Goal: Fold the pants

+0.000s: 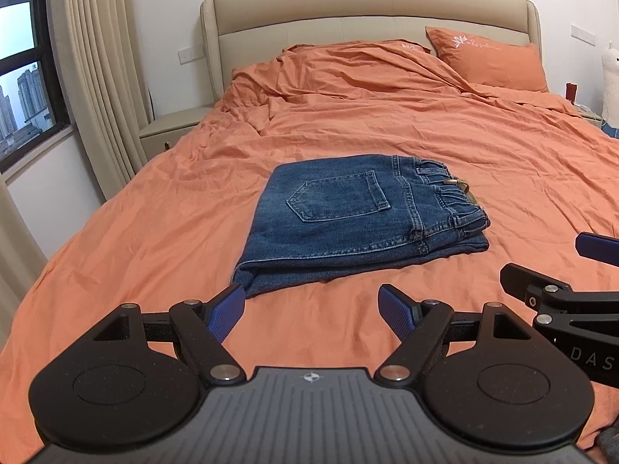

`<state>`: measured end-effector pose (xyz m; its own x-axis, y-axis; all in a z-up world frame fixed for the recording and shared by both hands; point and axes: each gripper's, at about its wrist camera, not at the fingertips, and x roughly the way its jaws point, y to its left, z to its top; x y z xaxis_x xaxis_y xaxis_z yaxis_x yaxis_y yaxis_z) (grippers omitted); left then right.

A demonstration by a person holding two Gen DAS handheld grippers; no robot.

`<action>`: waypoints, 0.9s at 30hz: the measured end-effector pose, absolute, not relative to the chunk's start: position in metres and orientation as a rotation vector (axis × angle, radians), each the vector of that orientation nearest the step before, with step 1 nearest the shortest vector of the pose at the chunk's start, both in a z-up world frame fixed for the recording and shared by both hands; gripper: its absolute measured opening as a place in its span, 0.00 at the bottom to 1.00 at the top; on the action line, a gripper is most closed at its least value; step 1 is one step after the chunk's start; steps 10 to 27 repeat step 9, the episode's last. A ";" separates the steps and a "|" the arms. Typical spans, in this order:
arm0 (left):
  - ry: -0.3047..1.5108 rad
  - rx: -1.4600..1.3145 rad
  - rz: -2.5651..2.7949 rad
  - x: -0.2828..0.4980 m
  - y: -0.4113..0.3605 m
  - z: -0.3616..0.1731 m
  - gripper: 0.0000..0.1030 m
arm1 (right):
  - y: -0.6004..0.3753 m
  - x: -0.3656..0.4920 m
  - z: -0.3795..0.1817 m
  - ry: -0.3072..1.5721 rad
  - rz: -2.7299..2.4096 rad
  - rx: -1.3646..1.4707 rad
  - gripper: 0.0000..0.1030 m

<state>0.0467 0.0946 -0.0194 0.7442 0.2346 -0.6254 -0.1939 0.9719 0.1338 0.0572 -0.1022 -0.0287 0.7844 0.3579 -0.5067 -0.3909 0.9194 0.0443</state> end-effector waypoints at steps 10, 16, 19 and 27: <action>0.687 0.061 0.234 0.046 0.097 -0.019 0.89 | -0.103 0.058 -0.031 0.538 0.405 -0.065 0.79; 0.687 0.061 0.234 0.046 0.097 -0.019 0.89 | -0.103 0.058 -0.031 0.538 0.405 -0.065 0.79; 0.687 0.061 0.234 0.046 0.097 -0.019 0.89 | -0.103 0.058 -0.031 0.538 0.405 -0.065 0.79; 0.687 0.061 0.234 0.046 0.097 -0.019 0.89 | -0.103 0.058 -0.031 0.538 0.405 -0.065 0.79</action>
